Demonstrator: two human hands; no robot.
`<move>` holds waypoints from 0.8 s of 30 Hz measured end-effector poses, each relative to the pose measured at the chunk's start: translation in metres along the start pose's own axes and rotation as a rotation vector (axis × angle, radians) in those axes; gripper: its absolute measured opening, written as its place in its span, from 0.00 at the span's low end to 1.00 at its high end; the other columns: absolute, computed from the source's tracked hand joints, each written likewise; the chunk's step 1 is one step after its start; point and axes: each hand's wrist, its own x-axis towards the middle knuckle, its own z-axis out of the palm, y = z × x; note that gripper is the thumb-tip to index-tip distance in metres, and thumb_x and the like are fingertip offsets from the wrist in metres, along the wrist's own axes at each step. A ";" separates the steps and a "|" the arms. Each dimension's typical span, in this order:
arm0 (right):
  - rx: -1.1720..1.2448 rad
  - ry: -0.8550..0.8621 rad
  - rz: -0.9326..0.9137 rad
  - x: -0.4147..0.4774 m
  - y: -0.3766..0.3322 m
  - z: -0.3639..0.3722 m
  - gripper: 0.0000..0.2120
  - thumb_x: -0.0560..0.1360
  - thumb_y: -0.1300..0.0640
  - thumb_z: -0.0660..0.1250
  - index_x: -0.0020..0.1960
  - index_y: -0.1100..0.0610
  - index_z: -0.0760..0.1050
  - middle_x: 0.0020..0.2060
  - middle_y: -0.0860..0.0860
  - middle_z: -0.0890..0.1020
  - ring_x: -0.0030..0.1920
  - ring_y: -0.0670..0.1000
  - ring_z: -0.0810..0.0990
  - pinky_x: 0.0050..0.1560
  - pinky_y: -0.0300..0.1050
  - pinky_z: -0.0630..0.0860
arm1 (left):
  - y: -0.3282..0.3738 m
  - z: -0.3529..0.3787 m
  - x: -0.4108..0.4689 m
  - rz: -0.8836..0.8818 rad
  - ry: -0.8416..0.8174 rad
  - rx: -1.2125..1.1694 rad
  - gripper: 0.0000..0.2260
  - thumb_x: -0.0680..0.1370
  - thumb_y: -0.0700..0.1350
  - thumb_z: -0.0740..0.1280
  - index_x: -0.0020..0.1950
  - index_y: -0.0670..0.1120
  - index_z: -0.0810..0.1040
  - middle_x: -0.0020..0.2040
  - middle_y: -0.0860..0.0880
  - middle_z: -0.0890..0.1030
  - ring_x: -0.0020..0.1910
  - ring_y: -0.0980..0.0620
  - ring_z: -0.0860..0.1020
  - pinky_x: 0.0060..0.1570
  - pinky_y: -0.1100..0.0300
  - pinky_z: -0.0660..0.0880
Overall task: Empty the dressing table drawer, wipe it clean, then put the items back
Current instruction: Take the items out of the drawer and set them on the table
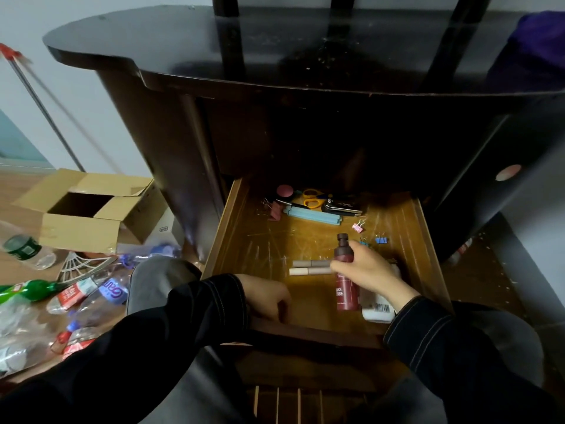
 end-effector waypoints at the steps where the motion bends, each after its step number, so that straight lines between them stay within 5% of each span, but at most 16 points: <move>1: -0.022 0.008 -0.007 -0.002 -0.001 0.000 0.21 0.60 0.32 0.64 0.46 0.44 0.70 0.40 0.47 0.80 0.39 0.48 0.81 0.38 0.45 0.76 | 0.001 0.000 0.000 -0.010 -0.019 0.005 0.13 0.78 0.40 0.69 0.63 0.44 0.80 0.56 0.46 0.81 0.49 0.52 0.78 0.51 0.54 0.78; 5: -0.004 -0.011 -0.030 -0.005 -0.007 0.001 0.20 0.62 0.34 0.65 0.47 0.45 0.70 0.42 0.47 0.80 0.42 0.49 0.81 0.45 0.50 0.80 | 0.004 0.001 0.000 -0.035 -0.075 -0.005 0.12 0.79 0.44 0.68 0.62 0.42 0.80 0.56 0.45 0.82 0.49 0.51 0.78 0.49 0.54 0.78; 10: -0.028 -0.030 -0.033 -0.011 -0.009 -0.002 0.19 0.62 0.34 0.64 0.46 0.44 0.69 0.41 0.45 0.80 0.41 0.48 0.81 0.38 0.45 0.73 | 0.007 0.002 0.000 -0.040 -0.102 0.000 0.12 0.81 0.45 0.65 0.61 0.42 0.80 0.48 0.50 0.79 0.41 0.55 0.76 0.37 0.64 0.72; 15: -0.016 -0.041 -0.025 -0.011 -0.010 -0.003 0.19 0.63 0.35 0.65 0.47 0.45 0.69 0.42 0.47 0.80 0.42 0.49 0.81 0.43 0.49 0.79 | 0.011 0.003 -0.001 -0.050 0.096 -0.189 0.09 0.85 0.42 0.54 0.54 0.44 0.73 0.44 0.44 0.77 0.33 0.52 0.73 0.35 0.60 0.70; 21: -0.027 -0.034 -0.018 -0.012 -0.012 -0.004 0.21 0.61 0.33 0.64 0.46 0.45 0.69 0.42 0.47 0.80 0.42 0.49 0.81 0.39 0.47 0.75 | 0.022 0.006 0.002 0.078 0.013 -0.105 0.17 0.83 0.50 0.64 0.67 0.42 0.74 0.54 0.49 0.78 0.48 0.54 0.76 0.44 0.63 0.74; 24: -0.004 -0.031 -0.019 -0.010 -0.012 -0.004 0.18 0.63 0.35 0.66 0.46 0.45 0.69 0.41 0.47 0.80 0.42 0.49 0.81 0.43 0.50 0.79 | 0.032 0.007 0.011 0.117 0.017 0.027 0.15 0.81 0.48 0.68 0.65 0.41 0.76 0.53 0.46 0.78 0.44 0.54 0.75 0.37 0.67 0.71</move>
